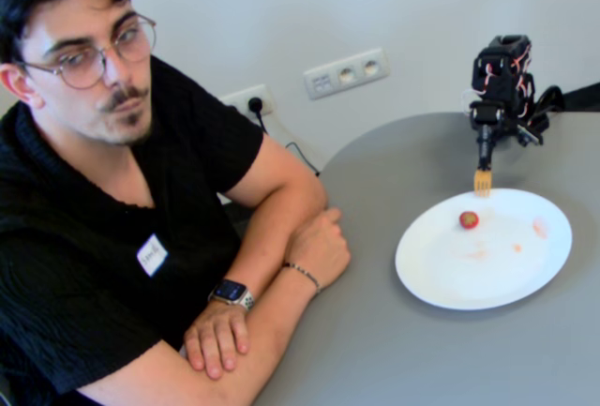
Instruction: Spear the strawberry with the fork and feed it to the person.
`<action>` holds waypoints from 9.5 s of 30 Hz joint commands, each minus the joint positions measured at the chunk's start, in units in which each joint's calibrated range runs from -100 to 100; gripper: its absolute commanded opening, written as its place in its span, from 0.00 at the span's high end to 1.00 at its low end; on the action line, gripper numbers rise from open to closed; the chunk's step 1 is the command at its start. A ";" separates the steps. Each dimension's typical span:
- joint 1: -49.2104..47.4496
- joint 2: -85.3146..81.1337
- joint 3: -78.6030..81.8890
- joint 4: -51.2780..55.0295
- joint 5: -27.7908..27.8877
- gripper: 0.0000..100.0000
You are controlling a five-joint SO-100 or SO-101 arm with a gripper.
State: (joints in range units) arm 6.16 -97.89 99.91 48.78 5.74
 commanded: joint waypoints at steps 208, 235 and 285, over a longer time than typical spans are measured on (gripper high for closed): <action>6.15 73.96 -51.58 -19.27 -4.21 0.99; 26.08 90.99 -110.01 -19.97 4.02 0.99; 33.91 134.78 -165.82 -44.34 22.42 0.99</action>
State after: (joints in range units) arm 40.80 36.70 -63.86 5.11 28.15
